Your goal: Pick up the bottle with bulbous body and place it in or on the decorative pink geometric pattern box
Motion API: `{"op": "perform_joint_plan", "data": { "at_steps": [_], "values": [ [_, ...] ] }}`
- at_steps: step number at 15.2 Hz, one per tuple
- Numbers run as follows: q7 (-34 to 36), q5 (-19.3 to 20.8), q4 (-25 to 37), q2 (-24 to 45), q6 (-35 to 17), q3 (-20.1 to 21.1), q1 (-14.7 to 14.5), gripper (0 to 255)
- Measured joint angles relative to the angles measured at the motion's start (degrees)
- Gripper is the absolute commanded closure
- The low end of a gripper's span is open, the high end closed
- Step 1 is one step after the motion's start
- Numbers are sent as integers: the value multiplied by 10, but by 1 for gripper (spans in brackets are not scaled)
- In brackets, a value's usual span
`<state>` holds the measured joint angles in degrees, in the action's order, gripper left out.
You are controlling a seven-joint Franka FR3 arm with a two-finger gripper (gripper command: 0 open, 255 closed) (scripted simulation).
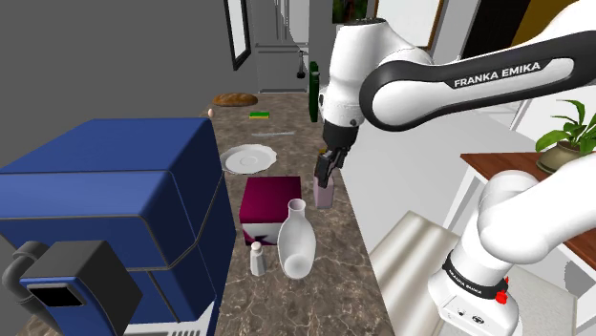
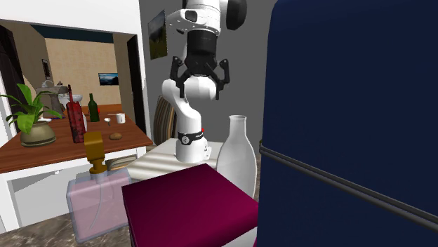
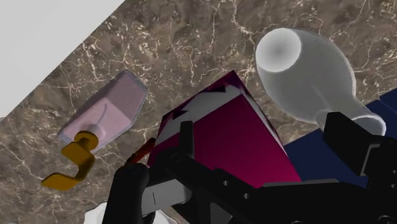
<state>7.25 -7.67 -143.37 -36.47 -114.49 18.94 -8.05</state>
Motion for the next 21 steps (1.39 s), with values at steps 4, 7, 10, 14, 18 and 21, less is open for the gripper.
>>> {"op": "perform_joint_plan", "data": {
  "at_steps": [4,7,10,14,18,21],
  "values": [
    [46,-17,14,49,-49,46,-11,0],
    [83,-23,29,87,-84,81,-16,0],
    [98,-22,32,109,-107,97,-15,0],
    [103,-18,17,129,-142,106,-12,0],
    [106,-14,9,144,-164,111,-8,0],
    [107,-14,9,145,-166,112,-8,0]
  ]
}}
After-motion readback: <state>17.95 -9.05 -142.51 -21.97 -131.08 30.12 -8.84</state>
